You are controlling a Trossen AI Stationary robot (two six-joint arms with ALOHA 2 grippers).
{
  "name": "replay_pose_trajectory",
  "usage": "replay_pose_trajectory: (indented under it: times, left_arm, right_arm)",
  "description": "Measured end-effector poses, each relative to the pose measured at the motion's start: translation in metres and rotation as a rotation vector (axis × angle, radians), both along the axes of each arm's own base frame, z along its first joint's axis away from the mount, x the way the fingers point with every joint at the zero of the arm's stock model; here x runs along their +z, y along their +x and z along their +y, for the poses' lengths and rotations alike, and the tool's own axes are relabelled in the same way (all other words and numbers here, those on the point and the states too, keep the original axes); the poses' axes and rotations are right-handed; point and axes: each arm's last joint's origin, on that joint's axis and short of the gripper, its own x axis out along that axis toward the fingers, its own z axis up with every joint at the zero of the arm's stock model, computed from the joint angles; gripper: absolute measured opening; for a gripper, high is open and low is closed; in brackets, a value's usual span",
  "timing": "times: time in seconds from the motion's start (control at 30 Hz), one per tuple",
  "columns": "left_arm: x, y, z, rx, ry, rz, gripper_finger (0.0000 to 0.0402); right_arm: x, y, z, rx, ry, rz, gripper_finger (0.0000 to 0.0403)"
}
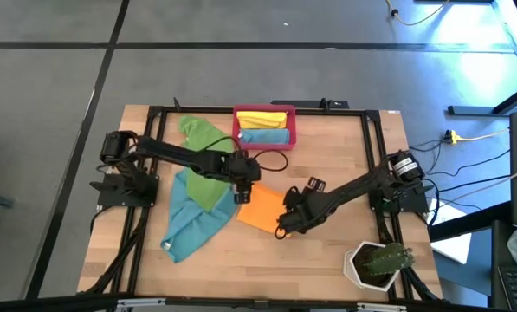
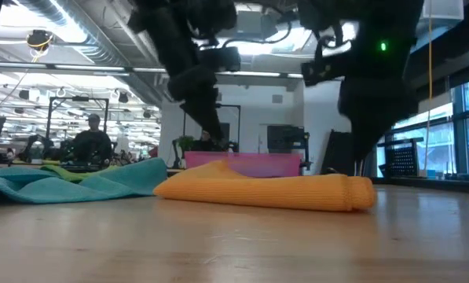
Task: Roll microfiber towels into tight, uniform cylinder then place into a basket
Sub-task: Fold the orange microfiber towel, then roll the orange microfiber towel
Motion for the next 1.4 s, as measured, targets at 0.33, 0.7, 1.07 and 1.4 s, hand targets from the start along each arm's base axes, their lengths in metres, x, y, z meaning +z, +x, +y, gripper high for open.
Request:
replay_pose_trajectory:
  times: [0.33, 0.7, 1.07, 1.4]
  left_arm:
    - [0.031, -0.008, -0.030, -0.039, 0.081, 0.013, 0.0132]
    - [0.006, -0.069, -0.066, -0.075, 0.010, -0.432, 0.0109]
    - [0.002, -0.111, -0.069, -0.208, -0.197, -0.797, 0.0081]
    - [-0.001, -0.111, -0.068, -0.184, -0.180, -0.783, 0.0080]
  right_arm:
    - [0.021, -0.001, 0.035, 0.055, -0.099, -0.199, 0.0156]
    - [0.031, 0.001, 0.102, 0.351, -0.055, -0.687, 0.0059]
    - [-0.003, 0.009, 0.057, 0.496, 0.240, -0.916, 0.0009]
    - [-0.033, -0.012, 0.010, 0.458, 0.288, -1.126, 0.0005]
